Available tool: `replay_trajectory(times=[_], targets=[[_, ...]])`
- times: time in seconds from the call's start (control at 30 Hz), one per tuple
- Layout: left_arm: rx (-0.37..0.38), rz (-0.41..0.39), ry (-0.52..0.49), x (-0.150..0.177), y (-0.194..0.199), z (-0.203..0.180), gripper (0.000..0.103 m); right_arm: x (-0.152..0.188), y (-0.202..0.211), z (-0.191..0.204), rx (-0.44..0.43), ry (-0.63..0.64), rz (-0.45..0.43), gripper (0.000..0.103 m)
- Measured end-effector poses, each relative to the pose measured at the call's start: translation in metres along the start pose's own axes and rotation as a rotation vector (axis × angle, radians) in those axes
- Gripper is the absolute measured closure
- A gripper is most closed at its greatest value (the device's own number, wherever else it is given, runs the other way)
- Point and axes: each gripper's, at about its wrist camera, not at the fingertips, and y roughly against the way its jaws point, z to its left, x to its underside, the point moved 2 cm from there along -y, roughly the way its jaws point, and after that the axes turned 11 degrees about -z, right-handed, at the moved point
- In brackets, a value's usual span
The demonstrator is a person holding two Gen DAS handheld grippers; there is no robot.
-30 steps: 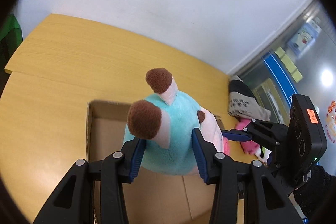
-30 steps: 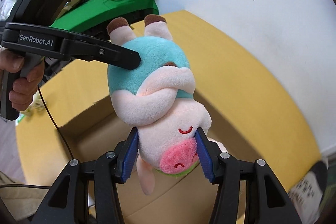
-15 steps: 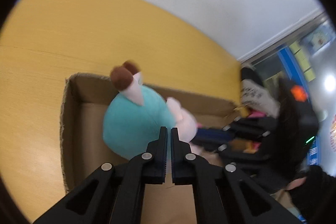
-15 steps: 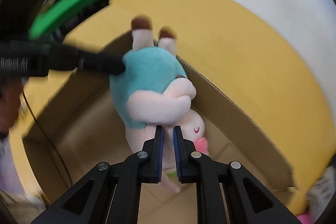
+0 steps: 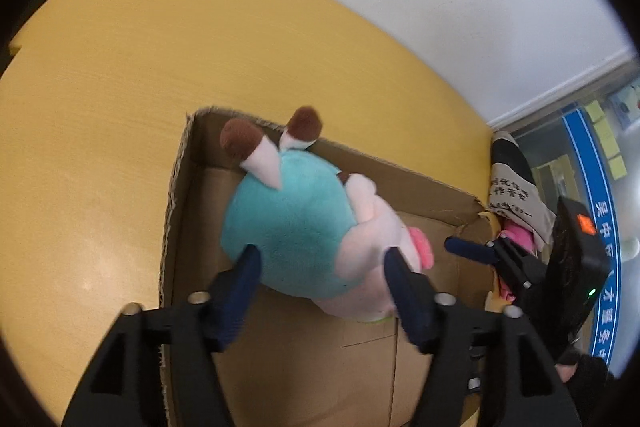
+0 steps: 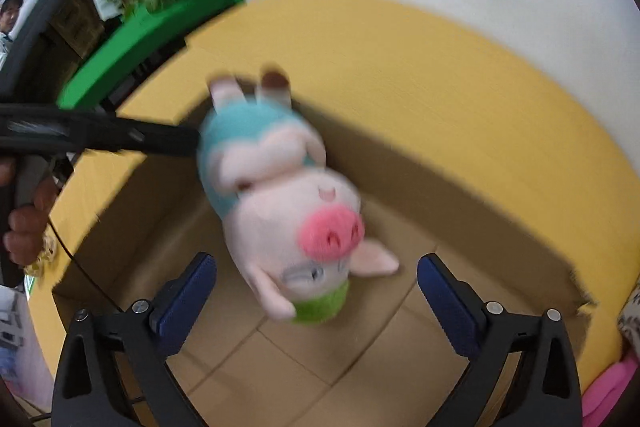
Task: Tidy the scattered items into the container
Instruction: 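Lower the plush pig into the box and open the right gripper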
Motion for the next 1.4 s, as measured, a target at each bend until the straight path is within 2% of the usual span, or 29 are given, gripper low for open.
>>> replay_trajectory(times=[0.03, 0.07, 0.1, 0.23, 0.3, 0.33, 0.4, 0.47, 0.5, 0.53, 0.57, 0.63, 0.7, 0.77, 0.83, 0.87, 0.9, 0.93, 1.0, 1.07, 1.13, 1.2, 1.23, 1.27, 1.3, 1.33, 1.4], targets=[[0.009, 0.018, 0.028, 0.001, -0.007, 0.002, 0.036, 0.001, -0.009, 0.000, -0.005, 0.008, 0.022, 0.010], [0.022, 0.036, 0.056, 0.000, -0.014, 0.005, 0.036, 0.003, -0.019, 0.002, -0.029, 0.005, 0.043, 0.027], [0.027, 0.044, 0.075, 0.001, -0.019, 0.008, 0.032, 0.003, -0.026, 0.005, -0.064, -0.016, 0.059, 0.034], [0.023, 0.028, 0.096, 0.002, -0.018, 0.014, 0.031, 0.000, -0.028, 0.011, -0.068, -0.087, 0.028, 0.041], [0.002, -0.004, 0.072, -0.003, -0.008, 0.012, 0.045, -0.002, -0.020, 0.015, -0.095, -0.154, 0.004, 0.046], [0.000, -0.016, 0.063, -0.006, -0.002, 0.011, 0.049, -0.003, -0.015, 0.019, -0.106, -0.183, -0.013, 0.048], [-0.004, -0.041, 0.036, -0.012, 0.012, 0.011, 0.067, -0.006, -0.007, 0.029, -0.133, -0.231, -0.039, 0.051], [0.012, -0.035, 0.018, -0.017, 0.017, 0.013, 0.079, -0.008, -0.008, 0.040, -0.163, -0.280, -0.042, 0.058], [0.008, -0.027, 0.008, -0.019, 0.013, 0.011, 0.079, -0.008, -0.011, 0.048, -0.183, -0.304, -0.033, 0.064], [-0.014, -0.016, 0.001, -0.021, 0.008, 0.011, 0.079, -0.007, -0.017, 0.057, -0.206, -0.322, -0.025, 0.078], [-0.027, -0.005, 0.001, -0.021, 0.005, 0.013, 0.080, -0.006, -0.025, 0.069, -0.226, -0.337, -0.015, 0.080], [-0.031, -0.004, -0.011, -0.021, 0.008, 0.015, 0.077, -0.006, -0.033, 0.083, -0.224, -0.351, -0.004, 0.078], [-0.074, -0.008, -0.030, -0.023, 0.019, 0.015, 0.077, -0.006, -0.030, 0.084, -0.202, -0.364, -0.010, 0.062], [-0.094, -0.028, -0.061, -0.024, 0.037, 0.008, 0.077, -0.006, -0.013, 0.079, -0.155, -0.361, -0.042, 0.032], [-0.091, -0.062, -0.137, -0.023, 0.061, -0.007, 0.075, -0.006, 0.014, 0.072, -0.088, -0.343, -0.076, 0.020], [-0.090, -0.080, -0.179, -0.022, 0.074, -0.017, 0.068, -0.006, 0.031, 0.070, -0.056, -0.334, -0.095, 0.015], [-0.091, -0.100, -0.219, -0.020, 0.088, -0.031, 0.057, -0.006, 0.046, 0.068, -0.027, -0.324, -0.113, 0.013], [-0.089, -0.122, -0.252, -0.017, 0.103, -0.043, 0.051, -0.007, 0.061, 0.063, 0.002, -0.315, -0.129, 0.008], [-0.080, -0.173, -0.309, -0.014, 0.138, -0.065, 0.035, -0.015, 0.093, 0.064, 0.070, -0.304, -0.169, 0.006], [-0.075, -0.225, -0.359, -0.007, 0.175, -0.084, 0.026, -0.016, 0.131, 0.072, 0.126, -0.307, -0.213, 0.006], [-0.090, -0.253, -0.390, 0.000, 0.200, -0.099, 0.024, -0.018, 0.167, 0.081, 0.157, -0.301, -0.248, 0.006], [-0.106, -0.259, -0.404, 0.010, 0.223, -0.109, 0.024, -0.017, 0.205, 0.090, 0.188, -0.283, -0.283, 0.015], [-0.105, -0.259, -0.406, 0.016, 0.232, -0.114, 0.024, -0.015, 0.219, 0.094, 0.195, -0.276, -0.291, 0.046], [-0.088, -0.261, -0.404, 0.022, 0.241, -0.119, 0.031, -0.013, 0.230, 0.098, 0.193, -0.277, -0.290, 0.093], [-0.051, -0.265, -0.404, 0.030, 0.252, -0.123, 0.080, -0.010, 0.238, 0.101, 0.190, -0.283, -0.286, 0.100], [-0.015, -0.250, -0.402, 0.038, 0.258, -0.127, 0.102, -0.005, 0.247, 0.105, 0.196, -0.287, -0.282, 0.100], [0.011, -0.212, -0.407, 0.053, 0.267, -0.133, 0.100, 0.003, 0.264, 0.118, 0.214, -0.284, -0.276, 0.099]])
